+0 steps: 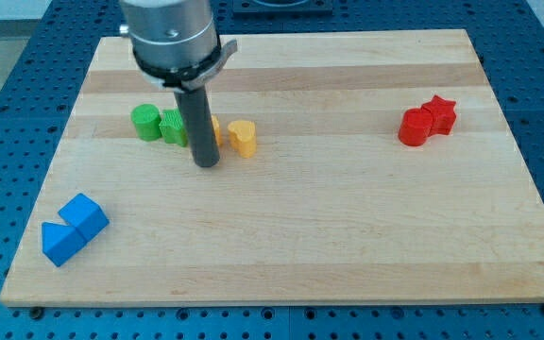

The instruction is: Drag the heart to the left of the hexagon

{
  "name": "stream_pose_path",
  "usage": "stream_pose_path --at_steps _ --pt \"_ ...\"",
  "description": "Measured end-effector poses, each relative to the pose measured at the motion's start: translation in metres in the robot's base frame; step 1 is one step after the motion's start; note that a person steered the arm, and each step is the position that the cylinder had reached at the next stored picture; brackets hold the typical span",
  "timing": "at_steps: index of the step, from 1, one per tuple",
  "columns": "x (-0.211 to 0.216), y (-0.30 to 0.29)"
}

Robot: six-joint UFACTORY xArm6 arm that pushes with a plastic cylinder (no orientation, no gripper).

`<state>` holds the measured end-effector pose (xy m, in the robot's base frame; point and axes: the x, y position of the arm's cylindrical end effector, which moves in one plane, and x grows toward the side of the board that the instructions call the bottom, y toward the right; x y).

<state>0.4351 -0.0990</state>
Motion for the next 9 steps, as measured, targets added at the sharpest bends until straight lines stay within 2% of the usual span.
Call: stream_pose_path --at_steps 4,5,6,7,9 --pt "-0.011 0.0" --pt "0.033 -0.003" --pt "0.067 0.019" --pt "0.058 0.061" --pt "0.044 0.056"
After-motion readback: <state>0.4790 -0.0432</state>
